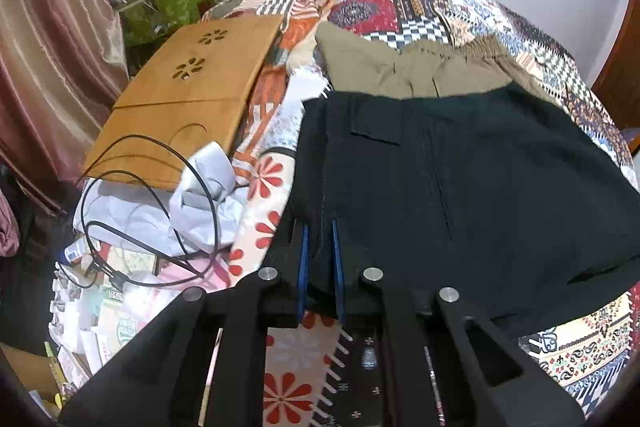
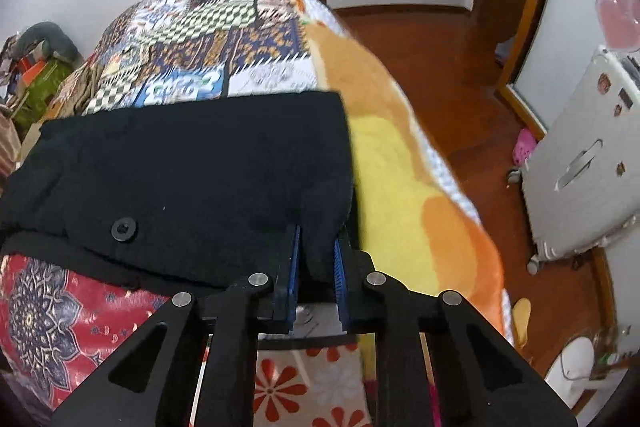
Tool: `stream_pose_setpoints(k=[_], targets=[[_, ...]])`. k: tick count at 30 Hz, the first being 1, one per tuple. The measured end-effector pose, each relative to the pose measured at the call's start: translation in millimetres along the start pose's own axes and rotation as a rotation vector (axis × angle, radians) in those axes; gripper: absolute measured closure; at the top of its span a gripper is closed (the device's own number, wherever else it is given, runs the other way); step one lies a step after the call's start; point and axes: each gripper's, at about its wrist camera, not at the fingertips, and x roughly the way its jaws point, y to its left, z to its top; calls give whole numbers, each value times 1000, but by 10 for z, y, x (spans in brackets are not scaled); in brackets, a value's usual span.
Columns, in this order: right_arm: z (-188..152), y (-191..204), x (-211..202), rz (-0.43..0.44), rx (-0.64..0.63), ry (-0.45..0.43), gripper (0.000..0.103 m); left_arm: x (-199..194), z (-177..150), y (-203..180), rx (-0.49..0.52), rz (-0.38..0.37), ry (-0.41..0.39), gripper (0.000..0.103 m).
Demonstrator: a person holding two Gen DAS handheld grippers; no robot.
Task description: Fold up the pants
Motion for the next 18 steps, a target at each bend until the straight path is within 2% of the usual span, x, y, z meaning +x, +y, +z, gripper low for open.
stream_pose_setpoints(k=[6,9,11,14,16,18], targets=[[56,-30,14,-29,-6,-3,89,-52,-20,35,-13,11,3,93],[6,10,128,-32,-6,34,89,106,-104,37,-3,30,43,92],[-48,-8,236,-16,10,70,89,307,-206,24,5,39,96,92],[-65,-1,278,-10,15,84,88,358,-278,-15,20,53,84,92],[-41,-8,262,-14,11,95,80,296,-263,-34,33,60,76,91],[-7,-30,210,-35,10,111,73,227,-243,-30,39,75,78,86]])
